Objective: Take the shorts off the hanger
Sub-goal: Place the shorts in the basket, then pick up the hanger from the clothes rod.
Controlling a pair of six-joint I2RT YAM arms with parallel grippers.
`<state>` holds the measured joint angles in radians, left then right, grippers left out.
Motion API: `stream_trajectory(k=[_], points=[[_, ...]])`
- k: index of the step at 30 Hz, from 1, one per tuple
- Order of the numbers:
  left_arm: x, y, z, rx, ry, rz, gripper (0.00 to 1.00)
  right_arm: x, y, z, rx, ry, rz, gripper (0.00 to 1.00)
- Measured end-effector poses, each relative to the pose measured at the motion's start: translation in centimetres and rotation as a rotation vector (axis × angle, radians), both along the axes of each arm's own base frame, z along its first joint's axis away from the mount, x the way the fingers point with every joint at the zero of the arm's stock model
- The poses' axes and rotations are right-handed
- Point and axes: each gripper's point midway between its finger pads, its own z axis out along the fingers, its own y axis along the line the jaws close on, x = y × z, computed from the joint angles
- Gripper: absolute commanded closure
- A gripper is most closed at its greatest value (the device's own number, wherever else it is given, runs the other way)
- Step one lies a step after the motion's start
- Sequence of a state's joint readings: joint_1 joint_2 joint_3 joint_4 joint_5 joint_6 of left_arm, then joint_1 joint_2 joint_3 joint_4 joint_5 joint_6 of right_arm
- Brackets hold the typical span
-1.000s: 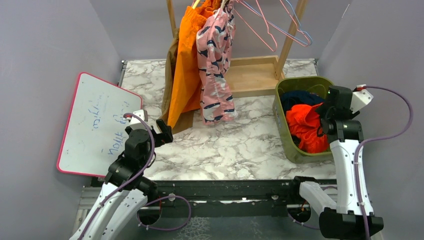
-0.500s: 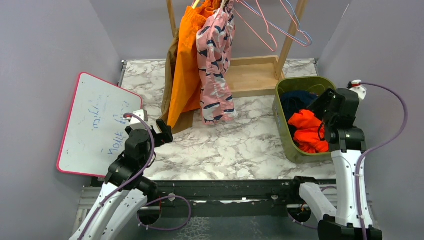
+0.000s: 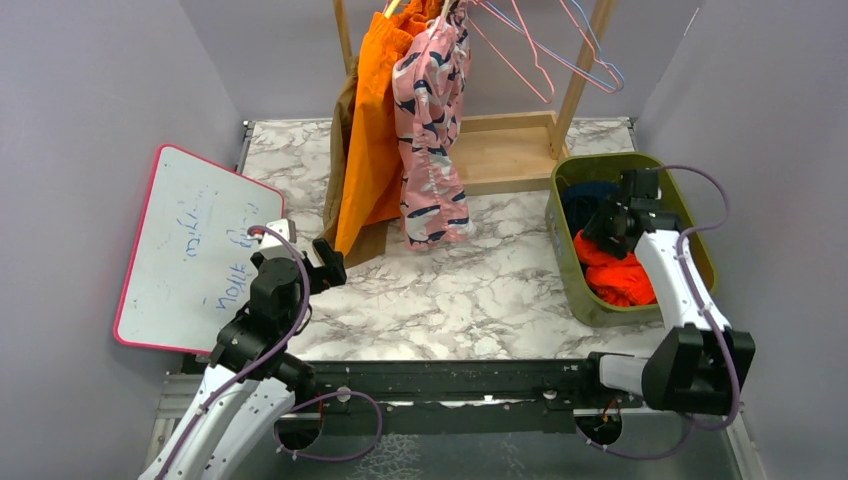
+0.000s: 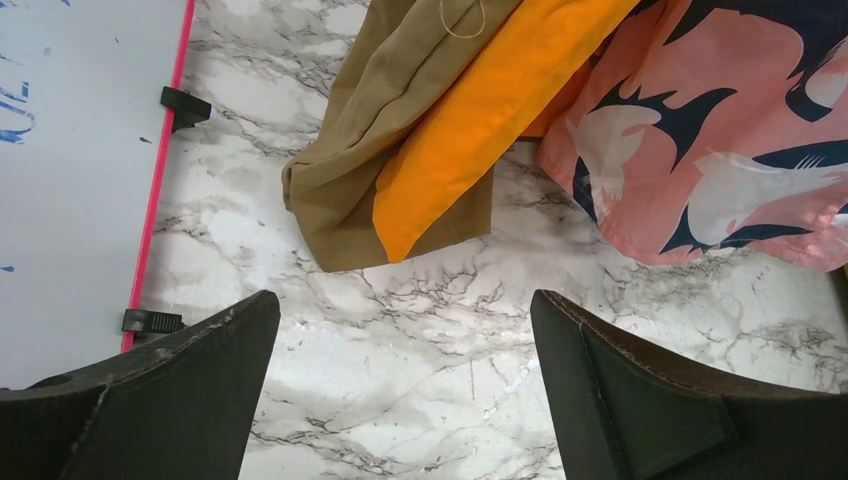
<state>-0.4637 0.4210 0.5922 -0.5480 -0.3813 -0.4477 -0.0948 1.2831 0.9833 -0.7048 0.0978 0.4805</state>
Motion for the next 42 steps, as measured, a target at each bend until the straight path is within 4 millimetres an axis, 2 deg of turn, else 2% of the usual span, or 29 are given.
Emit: stream_trajectory(k=[3, 7, 10, 12, 14, 20, 25, 28, 32, 36, 39, 42], points=[[0.0, 0.0, -0.1, 0.001, 0.003, 0.0, 0.01, 0.1, 1.3, 3.1, 0.044, -0.123, 0.062, 0.33], [0.1, 0.0, -0.1, 0.003, 0.005, 0.0, 0.01, -0.1, 4.7, 10.5, 0.127, -0.438, 0.235, 0.24], [0.1, 0.0, -0.2, 0.005, 0.01, 0.001, 0.01, -1.0, 8.7, 15.8, 0.228, -0.656, 0.451, 0.19], [0.1, 0.0, -0.3, 0.007, 0.014, 0.005, 0.01, -1.6, 11.0, 17.8, 0.299, -0.735, 0.591, 0.17], [0.2, 0.0, -0.4, 0.008, 0.018, 0.006, 0.01, -2.3, 12.9, 18.7, 0.371, -0.77, 0.716, 0.13], [0.3, -0.1, -0.6, 0.011, 0.029, 0.0, 0.01, -4.7, 15.8, 19.4, 0.504, -0.786, 0.941, 0.06], [0.5, -0.5, -0.6, 0.006, 0.03, -0.012, 0.01, -6.7, 17.6, 20.2, 0.559, -0.803, 1.085, 0.05], [0.9, -0.7, -0.7, 0.003, 0.033, -0.021, 0.01, -8.0, 19.6, 20.3, 0.592, -0.789, 1.176, 0.04], [1.0, -0.8, -0.9, 0.003, 0.038, -0.027, 0.01, -10.0, 24.2, 19.8, 0.617, -0.734, 1.333, 0.05], [1.0, -0.8, -0.7, -0.002, 0.029, -0.026, 0.01, -11.7, 29.3, 17.8, 0.565, -0.639, 1.423, 0.13], [1.0, -0.8, -0.6, -0.003, 0.026, -0.026, 0.01, -12.0, 33.2, 16.1, 0.423, -0.569, 1.439, 0.14], [1.0, -0.8, -0.6, -0.001, 0.026, -0.028, 0.01, -12.1, 36.0, 14.8, 0.234, -0.549, 1.425, 0.14]])
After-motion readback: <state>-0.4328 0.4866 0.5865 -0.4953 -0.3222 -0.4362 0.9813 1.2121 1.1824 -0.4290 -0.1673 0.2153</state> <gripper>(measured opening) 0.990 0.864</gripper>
